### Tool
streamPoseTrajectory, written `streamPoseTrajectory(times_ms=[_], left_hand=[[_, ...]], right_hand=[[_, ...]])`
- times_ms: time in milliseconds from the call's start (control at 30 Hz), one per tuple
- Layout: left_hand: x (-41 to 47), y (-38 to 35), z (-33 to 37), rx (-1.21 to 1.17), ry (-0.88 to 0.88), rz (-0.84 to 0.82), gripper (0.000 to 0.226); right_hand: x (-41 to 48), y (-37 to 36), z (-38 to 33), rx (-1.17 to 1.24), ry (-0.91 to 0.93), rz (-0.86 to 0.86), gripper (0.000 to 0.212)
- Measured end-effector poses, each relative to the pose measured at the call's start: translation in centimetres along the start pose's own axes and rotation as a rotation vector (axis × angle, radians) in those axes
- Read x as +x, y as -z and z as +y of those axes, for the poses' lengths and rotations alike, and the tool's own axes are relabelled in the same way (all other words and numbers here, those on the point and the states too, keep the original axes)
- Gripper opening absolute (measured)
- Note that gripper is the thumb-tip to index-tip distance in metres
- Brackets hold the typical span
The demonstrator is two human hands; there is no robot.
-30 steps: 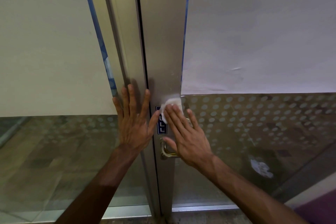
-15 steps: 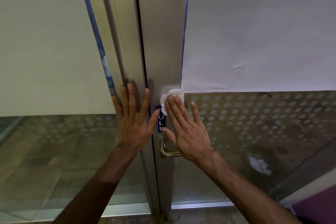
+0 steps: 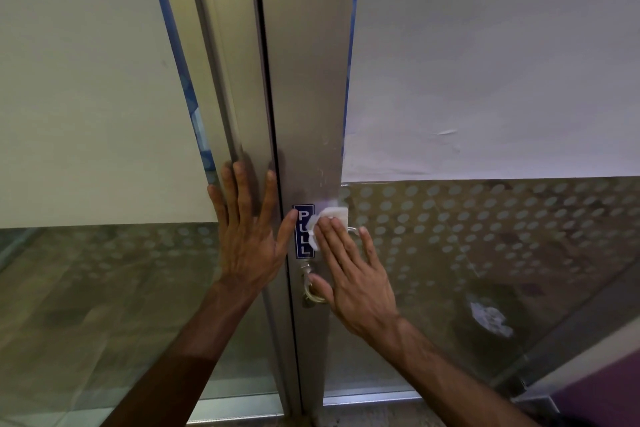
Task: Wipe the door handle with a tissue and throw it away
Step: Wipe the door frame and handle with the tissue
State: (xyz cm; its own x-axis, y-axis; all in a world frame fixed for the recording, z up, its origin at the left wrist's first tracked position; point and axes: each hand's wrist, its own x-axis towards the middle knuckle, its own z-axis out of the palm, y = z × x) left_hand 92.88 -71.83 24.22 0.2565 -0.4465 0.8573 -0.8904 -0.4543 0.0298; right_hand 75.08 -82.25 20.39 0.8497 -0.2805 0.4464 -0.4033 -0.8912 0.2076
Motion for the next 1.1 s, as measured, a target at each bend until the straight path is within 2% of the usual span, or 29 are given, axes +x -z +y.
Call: streamPoseTrajectory(times_ms=[200,467,567,667,933,1100], left_hand=[[0.0,-0.2,-0.1,-0.039,0.004,0.022,0.083],[0.1,-0.5,-0.3,-0.024,-0.004,0.024,0.085],[0.0,-0.6,-0.4,-0.026,-0.003,0.025,0.087],[0.0,-0.6,-0.4,-0.031,-0.005,0.029,0.086],[0.0,-0.5,-0.3,-0.061,0.0,0.027,0.084],[-0.1,-0.4,-0.4,-0.053,0.002,0.016,0.084]], right_hand=[[4.3,3.7,-0.1,-0.012,-0.075,0.151,0.073],[-1.5,-1.3,-0.7,-0.024,0.029,-0.068,0.079],[-1.9,-1.5,-0.7,-0.048,0.037,-0.1,0.083],[-1.5,-1.0,-0.4,-0.088,0.034,-0.093,0.082],[3.4,3.4,0.1,-0.059,-0.033,0.098,0.076],[0.6,0.6,-0.6,-0.035,0.011,-0.002,0.076]])
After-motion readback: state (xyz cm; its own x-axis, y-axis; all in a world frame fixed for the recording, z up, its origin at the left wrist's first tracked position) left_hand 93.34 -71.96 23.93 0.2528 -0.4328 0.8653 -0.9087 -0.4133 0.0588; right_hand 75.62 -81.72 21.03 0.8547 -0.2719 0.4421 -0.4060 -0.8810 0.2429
